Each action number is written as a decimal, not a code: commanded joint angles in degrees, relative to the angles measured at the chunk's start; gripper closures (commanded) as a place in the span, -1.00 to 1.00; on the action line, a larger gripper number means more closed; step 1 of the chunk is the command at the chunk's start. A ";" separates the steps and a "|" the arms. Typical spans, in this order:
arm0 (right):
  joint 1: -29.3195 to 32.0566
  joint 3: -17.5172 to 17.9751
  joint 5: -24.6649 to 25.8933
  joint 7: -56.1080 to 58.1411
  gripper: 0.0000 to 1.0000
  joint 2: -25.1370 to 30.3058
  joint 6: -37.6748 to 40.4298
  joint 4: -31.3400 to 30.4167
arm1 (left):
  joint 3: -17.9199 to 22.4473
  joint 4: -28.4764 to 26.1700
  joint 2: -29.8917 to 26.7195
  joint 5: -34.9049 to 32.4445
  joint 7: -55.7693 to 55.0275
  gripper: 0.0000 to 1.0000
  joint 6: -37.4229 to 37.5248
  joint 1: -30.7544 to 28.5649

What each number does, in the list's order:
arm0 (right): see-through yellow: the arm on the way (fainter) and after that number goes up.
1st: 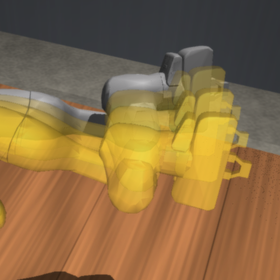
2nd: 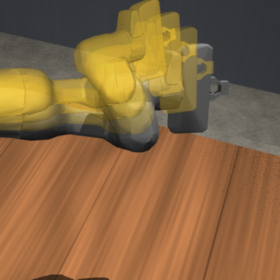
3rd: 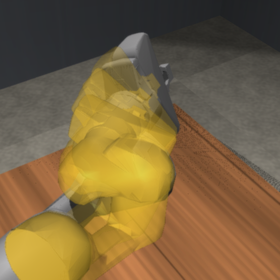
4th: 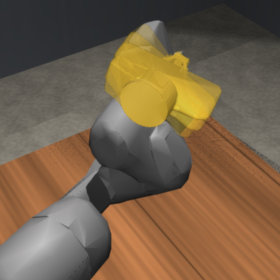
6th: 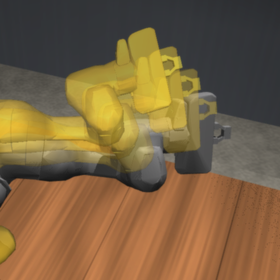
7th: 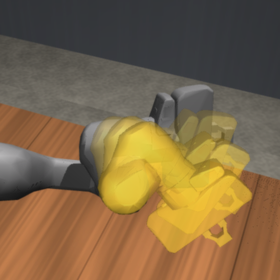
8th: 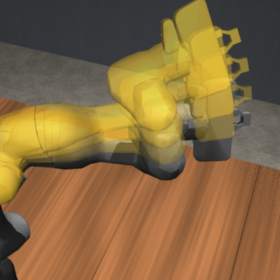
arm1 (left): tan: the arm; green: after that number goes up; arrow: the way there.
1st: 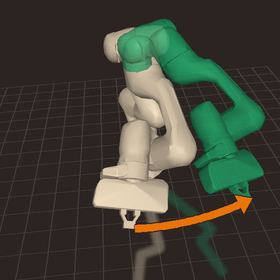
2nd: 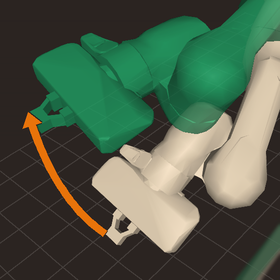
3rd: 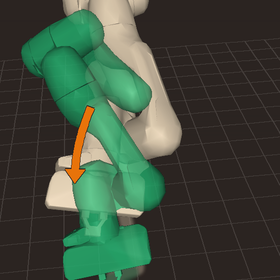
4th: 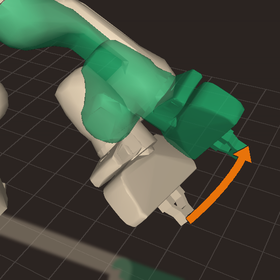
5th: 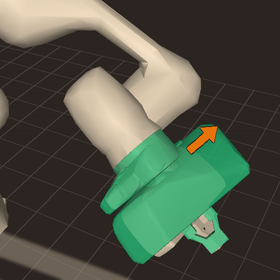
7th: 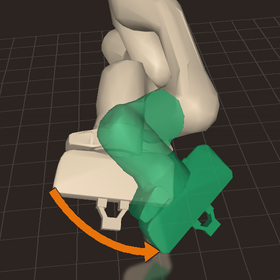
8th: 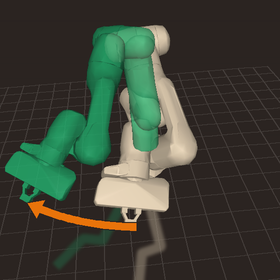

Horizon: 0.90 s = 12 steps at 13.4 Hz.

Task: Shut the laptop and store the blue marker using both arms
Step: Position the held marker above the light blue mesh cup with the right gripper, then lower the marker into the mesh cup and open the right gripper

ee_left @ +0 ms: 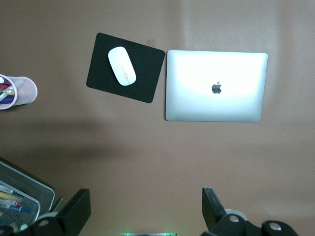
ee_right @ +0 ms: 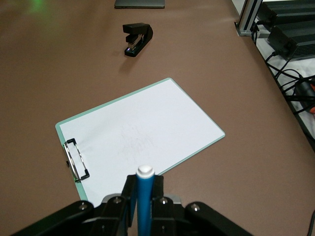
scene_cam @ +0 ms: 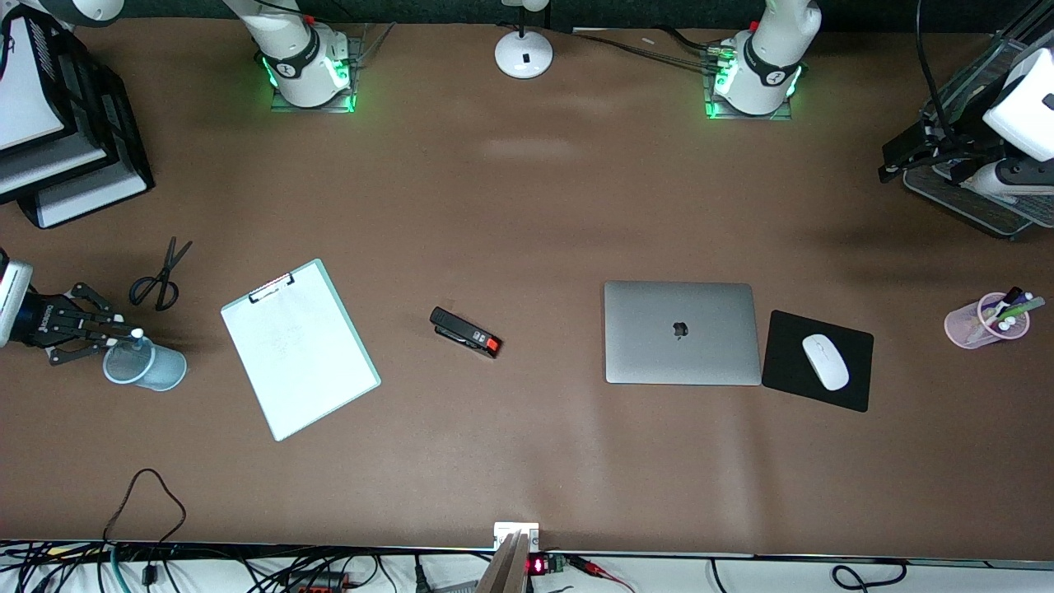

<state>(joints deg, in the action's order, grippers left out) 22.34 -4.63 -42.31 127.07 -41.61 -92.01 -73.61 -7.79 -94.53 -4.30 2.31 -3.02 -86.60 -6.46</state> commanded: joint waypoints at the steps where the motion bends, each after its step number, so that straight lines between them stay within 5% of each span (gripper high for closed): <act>1: 0.77 0.59 -1.37 2.65 0.95 -1.89 -0.27 2.25 | -0.03 0.75 0.70 0.24 1.09 -1.00 -0.24 -0.31; 12: 3.41 0.59 -4.36 10.92 0.95 -6.90 -4.14 2.16 | 0.23 1.10 -0.71 0.33 1.09 -1.00 1.51 -0.31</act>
<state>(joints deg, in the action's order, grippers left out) 24.45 -4.63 -45.06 136.34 -46.75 -96.41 -73.23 -7.73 -94.07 -4.43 2.31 -3.02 -86.65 -6.46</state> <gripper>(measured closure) 0.833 0.000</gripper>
